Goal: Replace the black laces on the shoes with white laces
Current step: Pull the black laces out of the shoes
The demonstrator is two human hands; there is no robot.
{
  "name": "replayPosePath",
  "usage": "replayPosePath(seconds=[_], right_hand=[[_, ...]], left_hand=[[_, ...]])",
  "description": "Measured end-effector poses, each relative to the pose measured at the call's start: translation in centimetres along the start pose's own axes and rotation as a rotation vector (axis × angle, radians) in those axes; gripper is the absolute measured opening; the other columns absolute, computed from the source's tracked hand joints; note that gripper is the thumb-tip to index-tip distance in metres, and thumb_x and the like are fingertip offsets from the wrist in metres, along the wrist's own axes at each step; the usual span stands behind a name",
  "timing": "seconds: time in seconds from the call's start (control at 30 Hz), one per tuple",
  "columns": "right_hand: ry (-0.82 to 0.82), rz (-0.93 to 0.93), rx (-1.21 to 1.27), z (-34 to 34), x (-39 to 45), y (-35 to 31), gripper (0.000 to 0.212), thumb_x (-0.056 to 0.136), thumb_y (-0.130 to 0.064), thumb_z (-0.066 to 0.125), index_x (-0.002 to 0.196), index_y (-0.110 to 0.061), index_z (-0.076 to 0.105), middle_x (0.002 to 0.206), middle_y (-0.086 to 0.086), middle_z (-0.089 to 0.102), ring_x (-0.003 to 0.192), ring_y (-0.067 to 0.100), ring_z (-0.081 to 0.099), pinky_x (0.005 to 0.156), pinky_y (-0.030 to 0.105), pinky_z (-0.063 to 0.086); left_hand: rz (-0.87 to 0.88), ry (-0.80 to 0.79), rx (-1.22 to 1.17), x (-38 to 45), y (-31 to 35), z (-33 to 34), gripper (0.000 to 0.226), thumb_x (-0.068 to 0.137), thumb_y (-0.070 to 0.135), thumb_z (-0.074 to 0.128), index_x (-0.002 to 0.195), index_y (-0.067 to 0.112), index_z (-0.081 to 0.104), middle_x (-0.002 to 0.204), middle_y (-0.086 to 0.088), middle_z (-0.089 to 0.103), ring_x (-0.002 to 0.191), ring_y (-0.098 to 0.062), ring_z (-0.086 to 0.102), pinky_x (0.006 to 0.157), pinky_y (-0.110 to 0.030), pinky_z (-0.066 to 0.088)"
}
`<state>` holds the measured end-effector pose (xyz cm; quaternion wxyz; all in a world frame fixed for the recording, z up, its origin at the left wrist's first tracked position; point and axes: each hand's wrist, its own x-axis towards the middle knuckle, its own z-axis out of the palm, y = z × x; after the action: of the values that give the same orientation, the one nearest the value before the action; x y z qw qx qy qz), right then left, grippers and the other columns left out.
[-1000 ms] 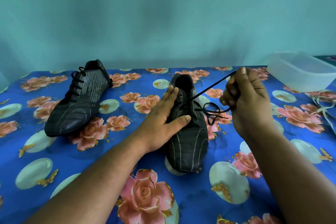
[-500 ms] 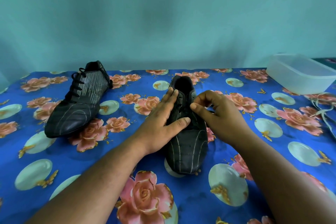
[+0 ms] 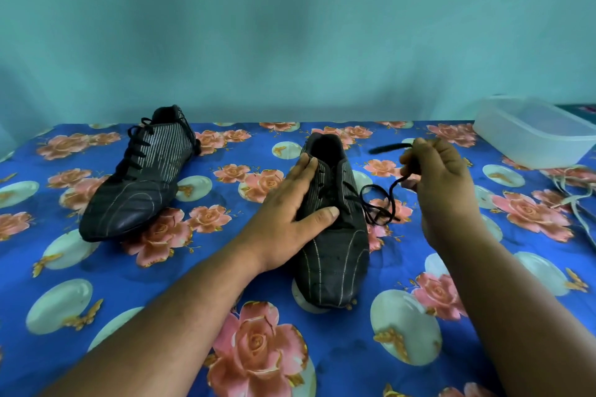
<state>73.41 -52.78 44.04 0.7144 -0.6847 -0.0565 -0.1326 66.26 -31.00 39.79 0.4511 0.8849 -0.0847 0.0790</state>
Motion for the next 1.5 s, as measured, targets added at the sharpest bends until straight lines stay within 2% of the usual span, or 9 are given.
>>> replayPosePath(seconds=[0.13, 0.3, 0.5, 0.6, 0.77, 0.93, 1.1, 1.27, 1.5], right_hand=[[-0.055, -0.040, -0.388, -0.3, 0.4, 1.5, 0.022, 0.093, -0.020, 0.068, 0.111, -0.025, 0.057, 0.106, -0.006, 0.062, 0.082, -0.002, 0.056, 0.068, 0.018, 0.043], [-0.373, -0.232, -0.497, 1.0, -1.1, 2.2, 0.040, 0.100, -0.031, 0.062, 0.139, -0.037, 0.052, 0.130, -0.015, 0.055, 0.123, 0.009, 0.050, 0.099, 0.034, 0.046], [-0.558, -0.354, -0.572, 1.6, -1.6, 2.9, 0.048, 0.104, -0.028, 0.056, 0.150, -0.038, 0.046, 0.142, -0.011, 0.048, 0.136, 0.007, 0.041, 0.114, 0.025, 0.031], [-0.547, -0.342, -0.558, 1.6, -1.5, 2.9, 0.045, 0.104, -0.026, 0.057, 0.147, -0.038, 0.050, 0.138, -0.013, 0.049, 0.129, 0.006, 0.044, 0.111, 0.026, 0.035], [-0.542, -0.329, -0.516, 1.5, -1.4, 3.0, 0.043, 0.104, -0.025, 0.056, 0.144, -0.040, 0.052, 0.130, -0.018, 0.052, 0.121, 0.006, 0.046, 0.104, 0.025, 0.040], [-0.542, -0.327, -0.510, 1.5, -1.5, 2.8, 0.044, 0.104, -0.025, 0.057, 0.145, -0.037, 0.052, 0.133, -0.014, 0.052, 0.126, 0.005, 0.045, 0.109, 0.031, 0.040], [-0.557, -0.328, -0.514, 1.4, -1.4, 2.8, 0.045, 0.104, -0.025, 0.057, 0.146, -0.038, 0.051, 0.136, -0.013, 0.052, 0.128, 0.004, 0.044, 0.110, 0.031, 0.039], [-0.581, -0.302, -0.528, 1.3, -1.4, 2.9, 0.046, 0.104, -0.027, 0.057, 0.147, -0.041, 0.049, 0.136, -0.017, 0.050, 0.126, 0.000, 0.044, 0.105, 0.015, 0.033], [-0.584, -0.298, -0.488, 1.2, -1.4, 2.6, 0.043, 0.105, -0.027, 0.054, 0.146, -0.038, 0.051, 0.138, -0.014, 0.051, 0.129, 0.004, 0.045, 0.112, 0.029, 0.039]], left_hand=[[0.061, 0.207, 0.030, 0.4, -0.2, 0.1, 0.077, 0.084, 0.071, 0.056, 0.151, 0.035, 0.047, 0.163, 0.014, 0.034, 0.150, 0.002, 0.026, 0.121, -0.044, 0.034], [0.140, 0.399, 0.041, 0.9, -0.4, 0.8, 0.039, 0.086, 0.059, 0.064, 0.113, 0.034, 0.076, 0.133, 0.011, 0.065, 0.124, -0.011, 0.061, 0.097, -0.048, 0.055], [0.157, 0.466, 0.166, 1.2, 0.7, 0.8, 0.017, 0.085, 0.049, 0.067, 0.085, 0.032, 0.072, 0.094, 0.014, 0.062, 0.080, -0.014, 0.056, 0.075, -0.048, 0.053], [0.090, 0.478, 0.209, 0.9, 0.9, 0.7, 0.016, 0.085, 0.045, 0.062, 0.079, 0.030, 0.066, 0.087, 0.011, 0.059, 0.084, -0.017, 0.056, 0.077, -0.048, 0.051], [-0.075, 0.491, 0.258, 1.2, 0.2, 0.1, 0.027, 0.084, 0.043, 0.050, 0.081, 0.020, 0.064, 0.086, 0.007, 0.058, 0.088, -0.020, 0.056, 0.080, -0.049, 0.050], [0.132, 0.428, 0.109, 0.9, 0.4, 0.6, 0.035, 0.092, 0.061, 0.054, 0.099, 0.029, 0.066, 0.099, 0.013, 0.057, 0.096, -0.016, 0.059, 0.081, -0.048, 0.055], [0.164, 0.493, 0.181, 1.2, 0.3, 0.3, 0.024, 0.090, 0.049, 0.060, 0.083, 0.026, 0.063, 0.082, 0.011, 0.058, 0.080, -0.018, 0.058, 0.072, -0.048, 0.052], [-0.071, 0.540, 0.146, 1.1, -0.9, -0.9, 0.033, 0.077, 0.047, 0.056, 0.064, 0.016, 0.056, 0.069, 0.000, 0.063, 0.079, -0.024, 0.066, 0.067, -0.050, 0.054], [0.149, 0.434, 0.022, 0.9, 0.5, -0.1, 0.034, 0.090, 0.056, 0.059, 0.093, 0.024, 0.072, 0.091, 0.011, 0.064, 0.087, -0.012, 0.062, 0.075, -0.039, 0.054]])
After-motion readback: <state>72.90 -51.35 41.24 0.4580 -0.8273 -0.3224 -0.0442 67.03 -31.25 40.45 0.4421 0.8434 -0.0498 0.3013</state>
